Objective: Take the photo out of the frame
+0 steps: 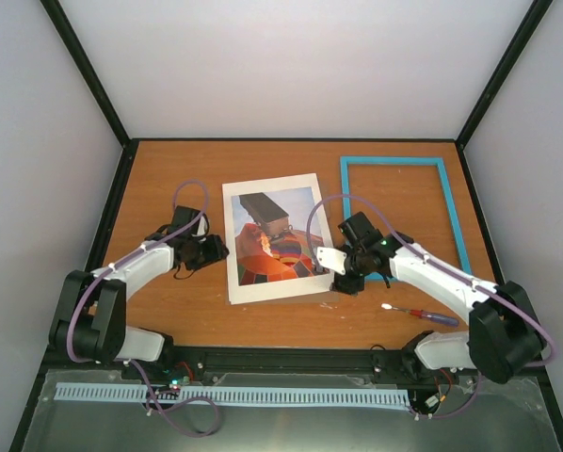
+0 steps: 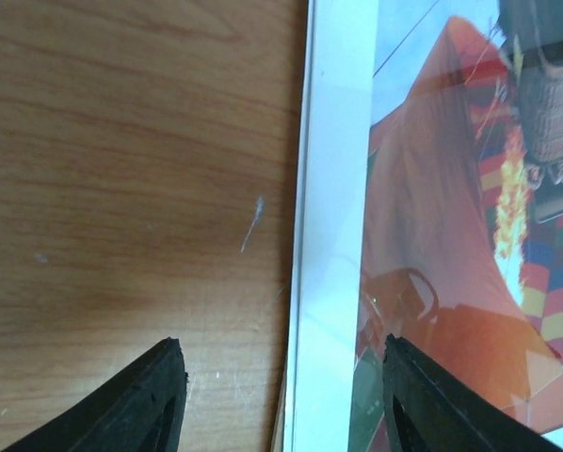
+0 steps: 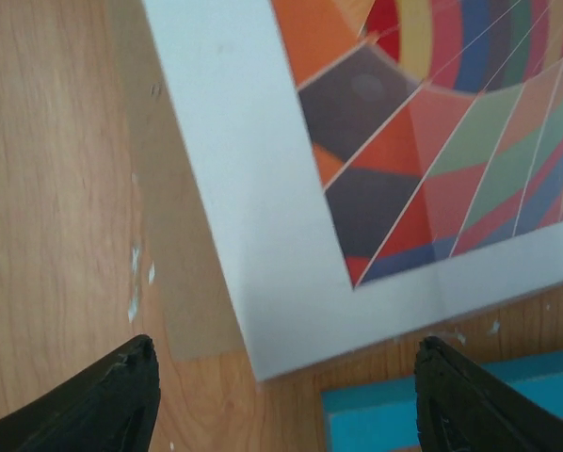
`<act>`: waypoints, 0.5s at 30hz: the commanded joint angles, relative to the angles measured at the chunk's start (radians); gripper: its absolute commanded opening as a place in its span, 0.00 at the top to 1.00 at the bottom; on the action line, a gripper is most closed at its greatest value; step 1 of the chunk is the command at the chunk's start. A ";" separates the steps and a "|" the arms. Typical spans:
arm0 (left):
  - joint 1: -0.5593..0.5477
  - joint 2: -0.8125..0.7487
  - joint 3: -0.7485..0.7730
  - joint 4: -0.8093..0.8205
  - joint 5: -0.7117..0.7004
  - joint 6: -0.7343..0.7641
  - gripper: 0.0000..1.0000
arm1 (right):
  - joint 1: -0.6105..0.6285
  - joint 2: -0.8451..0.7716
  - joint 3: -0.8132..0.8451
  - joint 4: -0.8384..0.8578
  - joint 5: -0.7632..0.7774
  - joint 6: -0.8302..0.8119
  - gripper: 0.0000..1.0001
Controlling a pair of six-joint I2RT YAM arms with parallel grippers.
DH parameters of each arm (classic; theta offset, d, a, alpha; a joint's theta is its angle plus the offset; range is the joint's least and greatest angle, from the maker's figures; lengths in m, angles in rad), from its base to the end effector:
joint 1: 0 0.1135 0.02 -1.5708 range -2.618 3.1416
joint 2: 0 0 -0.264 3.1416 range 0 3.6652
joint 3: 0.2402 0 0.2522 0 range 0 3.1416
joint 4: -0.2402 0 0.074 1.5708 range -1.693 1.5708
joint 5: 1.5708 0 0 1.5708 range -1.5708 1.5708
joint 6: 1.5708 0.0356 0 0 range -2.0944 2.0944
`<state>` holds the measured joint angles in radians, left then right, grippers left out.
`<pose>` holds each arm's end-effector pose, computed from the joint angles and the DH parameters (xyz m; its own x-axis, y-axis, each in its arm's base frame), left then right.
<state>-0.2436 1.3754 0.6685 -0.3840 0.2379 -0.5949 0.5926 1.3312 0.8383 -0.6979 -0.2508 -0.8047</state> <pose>0.2349 -0.0670 0.1627 -0.9035 -0.3366 -0.2652 -0.2008 0.8793 -0.4319 0.1956 0.1424 0.2062 -0.0892 -0.9016 -0.4233 -0.9832 0.1477 -0.1075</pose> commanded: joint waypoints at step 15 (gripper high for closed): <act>-0.006 0.039 0.042 0.072 0.023 -0.020 0.40 | 0.047 -0.014 -0.146 0.131 0.191 -0.170 0.35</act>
<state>-0.2436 1.4147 0.7006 -0.3515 0.2405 -0.5972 0.6205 1.2976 0.7094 -0.6189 -0.0921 -0.9684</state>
